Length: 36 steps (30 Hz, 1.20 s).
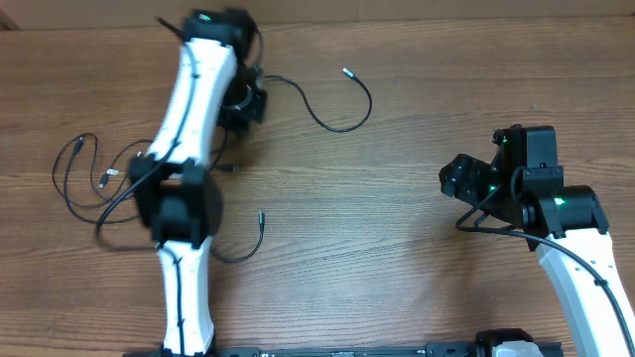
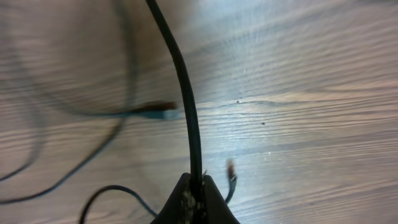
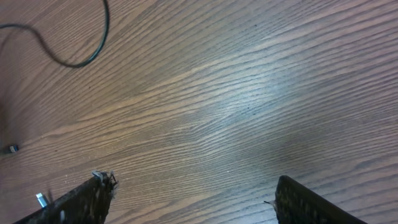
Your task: Untangle cables
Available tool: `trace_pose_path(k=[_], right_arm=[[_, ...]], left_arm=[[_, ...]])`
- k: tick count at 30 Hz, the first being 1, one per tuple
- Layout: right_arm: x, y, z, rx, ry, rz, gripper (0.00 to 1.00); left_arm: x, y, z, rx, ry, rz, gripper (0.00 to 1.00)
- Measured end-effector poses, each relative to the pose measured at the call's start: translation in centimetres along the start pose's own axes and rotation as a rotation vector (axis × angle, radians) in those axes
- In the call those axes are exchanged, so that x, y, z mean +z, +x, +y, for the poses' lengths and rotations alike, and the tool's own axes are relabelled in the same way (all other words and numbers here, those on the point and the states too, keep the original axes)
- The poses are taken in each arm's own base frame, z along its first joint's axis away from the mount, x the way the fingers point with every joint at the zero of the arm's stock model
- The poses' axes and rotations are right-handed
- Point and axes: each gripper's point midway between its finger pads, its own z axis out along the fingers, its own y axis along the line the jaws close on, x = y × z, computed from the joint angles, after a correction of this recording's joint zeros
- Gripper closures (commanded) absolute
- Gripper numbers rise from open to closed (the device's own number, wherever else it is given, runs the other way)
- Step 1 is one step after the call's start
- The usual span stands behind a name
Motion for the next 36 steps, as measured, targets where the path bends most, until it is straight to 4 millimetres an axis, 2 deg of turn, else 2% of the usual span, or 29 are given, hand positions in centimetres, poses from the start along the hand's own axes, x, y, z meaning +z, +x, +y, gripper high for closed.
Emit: trace_pose_path(k=[3,6,9,10,12,14,16,19,30,36], right_arm=[[0.0,0.0,0.0,-0.001,0.0,0.0,0.18],[0.0,0.0,0.0,0.0,0.0,0.0,0.18],[0.0,0.0,0.0,-0.001,0.0,0.0,0.19],[0.0,0.0,0.0,0.0,0.0,0.0,0.19],[0.0,0.0,0.0,0.0,0.0,0.0,0.19],[0.0,0.0,0.0,0.0,0.0,-0.001,0.19],[0.0,-0.1,0.0,0.0,-0.002,-0.003,0.18],[0.0,-0.2,0.1,-0.002,-0.005,-0.009,0.19],[0.0,-0.1,0.0,-0.001,-0.002,-0.003,0.19],[0.0,-0.1,0.0,-0.001,-0.001,-0.003,0.19]], left_arm=[[-7.5,-0.8,2.7,-0.065,0.008,-0.243,0.96],[-16.4,-0.5,7.8,-0.179,-0.012,-0.535,0.96],[-25.6,2.3,14.5,-0.345,-0.083,-0.84,0.96],[-27.9,3.7,16.4,-0.395,-0.113,-0.915,0.96],[-31.7,6.5,19.4,-0.485,-0.17,-1.036,0.96],[-34.2,8.7,20.8,-0.532,-0.211,-1.116,0.96],[-35.2,9.9,21.3,-0.555,-0.225,-1.145,0.96],[-34.2,9.9,21.2,-0.564,-0.197,-1.108,0.96],[-26.8,3.5,19.7,-0.488,-0.042,-0.908,0.96],[-26.1,2.7,19.1,-0.472,-0.025,-0.892,0.95]])
